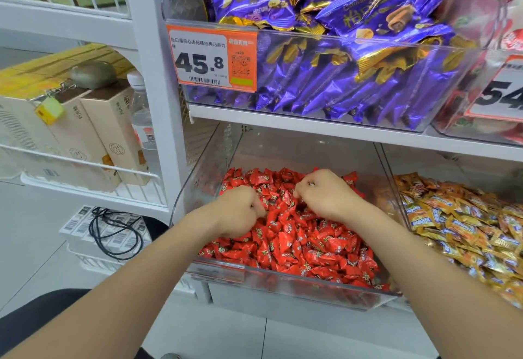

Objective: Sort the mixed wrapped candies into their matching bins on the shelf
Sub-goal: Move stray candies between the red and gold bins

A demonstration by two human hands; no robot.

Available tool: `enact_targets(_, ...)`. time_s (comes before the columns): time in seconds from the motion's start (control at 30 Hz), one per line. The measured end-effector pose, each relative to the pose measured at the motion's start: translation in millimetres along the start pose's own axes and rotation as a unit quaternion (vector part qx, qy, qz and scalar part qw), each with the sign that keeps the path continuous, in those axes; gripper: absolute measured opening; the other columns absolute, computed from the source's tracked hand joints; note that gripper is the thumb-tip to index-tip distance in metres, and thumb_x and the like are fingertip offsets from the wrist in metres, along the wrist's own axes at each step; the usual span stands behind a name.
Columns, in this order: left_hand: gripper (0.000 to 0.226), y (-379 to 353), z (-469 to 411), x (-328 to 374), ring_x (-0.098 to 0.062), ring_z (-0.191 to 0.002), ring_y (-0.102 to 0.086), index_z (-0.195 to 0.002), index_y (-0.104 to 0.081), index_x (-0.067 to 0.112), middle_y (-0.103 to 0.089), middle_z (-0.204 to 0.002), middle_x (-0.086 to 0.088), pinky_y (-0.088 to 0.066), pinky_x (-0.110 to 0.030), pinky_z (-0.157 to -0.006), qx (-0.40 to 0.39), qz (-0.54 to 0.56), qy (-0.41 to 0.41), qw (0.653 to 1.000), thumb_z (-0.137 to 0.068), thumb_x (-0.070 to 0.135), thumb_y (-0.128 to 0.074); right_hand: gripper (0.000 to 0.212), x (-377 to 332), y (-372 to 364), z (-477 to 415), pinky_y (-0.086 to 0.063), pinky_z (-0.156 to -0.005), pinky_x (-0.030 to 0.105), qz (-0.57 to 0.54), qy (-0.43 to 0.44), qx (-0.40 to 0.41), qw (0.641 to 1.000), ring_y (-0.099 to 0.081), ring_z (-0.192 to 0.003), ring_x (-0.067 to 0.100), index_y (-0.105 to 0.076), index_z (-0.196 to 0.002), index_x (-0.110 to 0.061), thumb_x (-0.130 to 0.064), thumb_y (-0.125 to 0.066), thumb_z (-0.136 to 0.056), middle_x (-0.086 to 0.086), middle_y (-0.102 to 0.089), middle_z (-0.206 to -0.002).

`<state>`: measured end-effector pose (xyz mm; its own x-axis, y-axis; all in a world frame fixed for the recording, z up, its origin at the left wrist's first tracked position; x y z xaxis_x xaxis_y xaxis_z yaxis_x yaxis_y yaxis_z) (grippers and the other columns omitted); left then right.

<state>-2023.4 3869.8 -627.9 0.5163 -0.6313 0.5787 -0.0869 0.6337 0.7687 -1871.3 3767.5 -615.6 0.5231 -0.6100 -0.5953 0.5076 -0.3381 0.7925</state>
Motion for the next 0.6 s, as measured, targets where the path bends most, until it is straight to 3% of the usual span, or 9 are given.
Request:
enact_targets(0.1, 0.028, 24, 4, -17, -0.014, -0.060, -0.055, -0.084, -0.069, 0.011, -0.070, -0.091, -0.003, -0.041, -0.017, -0.048, 0.074, 0.040, 0.030, 0.996, -0.099, 0.002, -0.048, 0.043, -11, 6, 0, -0.041, -0.057, 0.027, -0.041, 0.009, 0.024, 0.999, -0.054, -0.044, 0.007, -0.075, -0.086, -0.018, -0.037, -0.045, -0.110, -0.014, -0.056, -0.044)
enact_targets(0.23, 0.040, 52, 16, -11, -0.012, -0.048, -0.049, -0.088, -0.068, 0.006, -0.062, -0.063, 0.002, -0.037, -0.026, -0.051, 0.181, 0.132, 0.003, 0.975, -0.109, 0.028, -0.043, 0.045, -31, -8, 4, -0.051, -0.053, 0.035, -0.131, 0.045, -0.024, 0.990, -0.073, -0.060, 0.037, -0.073, -0.085, -0.015, -0.043, -0.048, -0.110, 0.001, -0.062, -0.053)
enact_targets(0.3, 0.050, 60, 22, -9, -0.015, -0.051, -0.048, -0.086, -0.065, 0.002, -0.055, -0.059, 0.004, -0.037, -0.031, -0.056, 0.219, 0.128, -0.003, 0.967, -0.108, 0.041, -0.043, 0.036, -39, -21, 3, -0.051, -0.052, 0.034, -0.120, 0.078, -0.052, 0.988, -0.068, -0.059, 0.031, -0.076, -0.089, -0.011, -0.033, -0.056, -0.108, 0.006, -0.067, -0.063)
enact_targets(0.37, 0.043, 58, 21, -10, -0.013, -0.048, -0.051, -0.087, -0.068, 0.007, -0.063, -0.058, 0.005, -0.039, -0.028, -0.054, 0.197, 0.121, 0.003, 0.973, -0.107, 0.038, -0.047, 0.028, -50, -27, 4, -0.050, -0.058, 0.029, -0.041, 0.132, -0.048, 0.989, -0.060, -0.058, 0.019, -0.078, -0.089, -0.015, -0.028, -0.060, -0.106, 0.006, -0.070, -0.068)
enact_targets(0.47, 0.017, 45, 11, -16, -0.007, -0.052, -0.058, -0.101, -0.071, 0.007, -0.078, -0.078, -0.003, -0.042, -0.021, -0.046, 0.149, 0.083, 0.017, 0.985, -0.100, 0.014, -0.055, 0.036, -68, -45, 14, -0.057, -0.072, 0.041, 0.103, 0.222, -0.049, 0.968, -0.058, -0.063, 0.023, -0.066, -0.077, -0.019, -0.038, -0.053, -0.105, 0.003, -0.060, -0.063)
enact_targets(0.53, 0.022, 40, 5, -19, -0.018, -0.075, -0.067, -0.116, -0.065, 0.007, -0.073, -0.103, -0.011, -0.048, -0.026, -0.055, 0.141, 0.021, 0.028, 0.989, -0.097, 0.008, -0.054, 0.050, -66, -61, 18, -0.057, -0.069, 0.046, 0.167, 0.232, -0.089, 0.954, -0.052, -0.057, 0.022, -0.060, -0.073, -0.016, -0.055, -0.052, -0.103, 0.001, -0.050, -0.054)
enact_targets(0.6, 0.025, 32, 1, -18, -0.032, -0.087, -0.066, -0.119, -0.060, 0.005, -0.065, -0.111, -0.019, -0.052, -0.037, -0.066, 0.126, -0.057, 0.026, 0.990, -0.096, 0.005, -0.051, 0.056, -58, -65, 16, -0.057, -0.068, 0.046, 0.176, 0.221, -0.124, 0.951, -0.046, -0.051, 0.019, -0.063, -0.069, -0.015, -0.061, -0.056, -0.100, 0.000, -0.043, -0.048)
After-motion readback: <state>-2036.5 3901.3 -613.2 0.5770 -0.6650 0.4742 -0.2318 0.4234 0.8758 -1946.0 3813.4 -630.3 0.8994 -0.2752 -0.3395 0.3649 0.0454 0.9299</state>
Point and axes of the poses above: each hand's wrist, its own z-axis away from the middle knuckle, its own y-axis out of the back of the hand, x = y × z, the point moved 10 cm from there along -z, towards the middle knuckle
